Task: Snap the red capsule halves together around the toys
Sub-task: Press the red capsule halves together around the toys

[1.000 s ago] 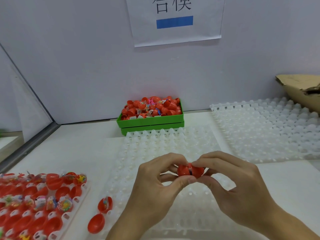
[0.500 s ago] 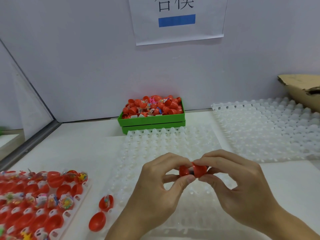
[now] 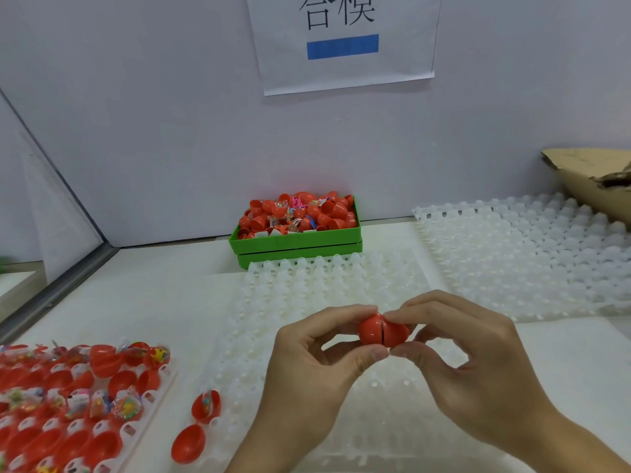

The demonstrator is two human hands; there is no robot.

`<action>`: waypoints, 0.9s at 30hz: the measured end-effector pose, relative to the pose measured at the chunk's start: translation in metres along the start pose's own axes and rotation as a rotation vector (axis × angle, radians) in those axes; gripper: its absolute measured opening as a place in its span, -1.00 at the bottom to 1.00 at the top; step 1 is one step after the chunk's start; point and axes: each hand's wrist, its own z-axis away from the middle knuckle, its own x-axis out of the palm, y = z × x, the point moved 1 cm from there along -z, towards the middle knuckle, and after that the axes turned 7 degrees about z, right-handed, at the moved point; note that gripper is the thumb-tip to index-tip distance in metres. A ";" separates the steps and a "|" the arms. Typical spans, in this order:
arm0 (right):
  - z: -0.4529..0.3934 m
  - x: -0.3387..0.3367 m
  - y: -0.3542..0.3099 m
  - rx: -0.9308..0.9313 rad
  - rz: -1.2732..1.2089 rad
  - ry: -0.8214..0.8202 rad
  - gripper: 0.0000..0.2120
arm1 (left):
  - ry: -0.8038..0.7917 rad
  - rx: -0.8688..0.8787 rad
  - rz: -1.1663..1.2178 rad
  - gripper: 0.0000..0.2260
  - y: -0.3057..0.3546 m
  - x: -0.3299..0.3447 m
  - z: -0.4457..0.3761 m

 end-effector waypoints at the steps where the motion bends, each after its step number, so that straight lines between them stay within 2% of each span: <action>1: 0.001 0.000 0.000 0.012 -0.015 -0.007 -0.75 | 0.010 -0.002 -0.005 -0.67 -0.001 0.000 0.000; 5: 0.002 0.002 0.000 0.137 -0.226 -0.072 -0.73 | 0.023 -0.015 0.021 -0.59 -0.002 -0.001 -0.002; 8: 0.002 0.005 -0.001 0.216 -0.369 -0.068 -0.75 | 0.011 0.015 0.008 -0.63 -0.002 -0.003 -0.003; 19: 0.004 0.009 -0.003 0.210 -0.400 -0.093 -0.72 | -0.202 0.102 -0.308 -0.86 0.002 -0.010 0.000; 27: 0.003 0.009 -0.002 0.232 -0.413 -0.055 -0.74 | -0.180 0.106 -0.309 -0.89 0.000 -0.009 0.000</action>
